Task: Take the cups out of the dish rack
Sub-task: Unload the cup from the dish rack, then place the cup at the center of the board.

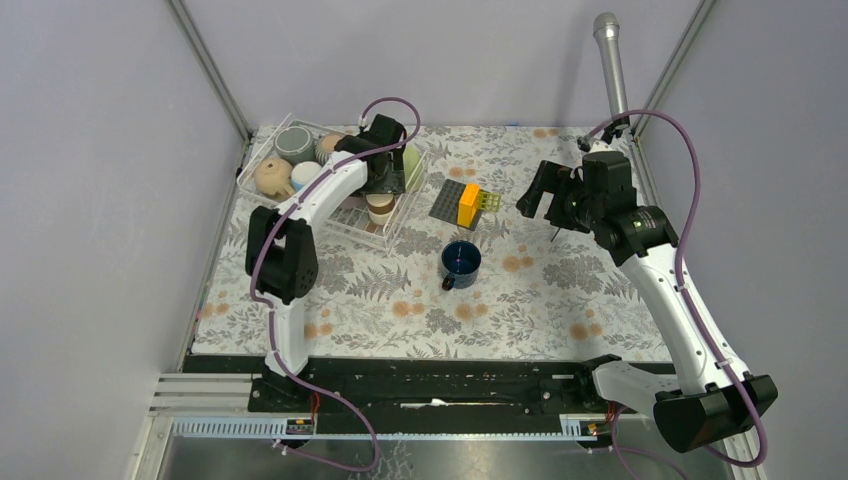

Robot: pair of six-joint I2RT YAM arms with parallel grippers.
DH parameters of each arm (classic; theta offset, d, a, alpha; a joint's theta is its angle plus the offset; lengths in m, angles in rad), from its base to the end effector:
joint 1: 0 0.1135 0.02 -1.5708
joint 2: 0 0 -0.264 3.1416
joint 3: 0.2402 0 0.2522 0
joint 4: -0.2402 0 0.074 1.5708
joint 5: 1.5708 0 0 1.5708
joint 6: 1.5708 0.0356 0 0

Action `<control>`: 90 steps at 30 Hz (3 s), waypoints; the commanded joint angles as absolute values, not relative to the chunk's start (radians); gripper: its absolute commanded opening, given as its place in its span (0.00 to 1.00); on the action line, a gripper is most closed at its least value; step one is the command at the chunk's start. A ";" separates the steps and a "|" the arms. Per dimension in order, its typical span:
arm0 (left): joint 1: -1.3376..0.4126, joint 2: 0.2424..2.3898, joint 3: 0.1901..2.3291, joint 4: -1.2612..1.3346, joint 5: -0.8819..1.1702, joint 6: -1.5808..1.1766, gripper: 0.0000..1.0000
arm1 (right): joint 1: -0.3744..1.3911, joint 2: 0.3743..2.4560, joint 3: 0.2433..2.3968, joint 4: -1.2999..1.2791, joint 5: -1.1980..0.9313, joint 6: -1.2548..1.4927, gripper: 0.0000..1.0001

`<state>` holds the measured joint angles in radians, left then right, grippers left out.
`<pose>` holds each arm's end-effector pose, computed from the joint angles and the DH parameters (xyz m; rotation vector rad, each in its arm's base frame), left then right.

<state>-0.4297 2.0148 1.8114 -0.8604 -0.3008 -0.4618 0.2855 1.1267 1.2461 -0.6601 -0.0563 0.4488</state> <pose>0.4025 -0.1728 0.2668 -0.1415 2.5562 0.0640 0.2264 0.0685 0.3843 0.1412 2.1458 0.4934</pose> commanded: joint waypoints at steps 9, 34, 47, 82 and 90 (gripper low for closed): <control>-0.456 1.968 1.758 -0.868 -0.280 -0.451 0.85 | 0.307 1.122 1.239 -0.623 -0.069 0.443 1.00; -0.447 1.898 1.638 -0.812 -0.199 -0.469 0.87 | 0.331 1.123 1.235 -0.624 -0.057 0.447 1.00; -0.433 1.898 1.623 -0.791 -0.167 -0.465 0.73 | 0.351 1.130 1.236 -0.624 -0.042 0.454 1.00; -0.399 1.641 1.908 -0.970 -0.021 -0.444 0.00 | 0.435 1.194 1.254 -0.404 -0.165 0.506 1.00; -0.399 1.554 1.766 -0.703 0.430 -0.604 0.00 | 0.445 1.137 1.177 -0.174 -0.314 0.574 1.00</control>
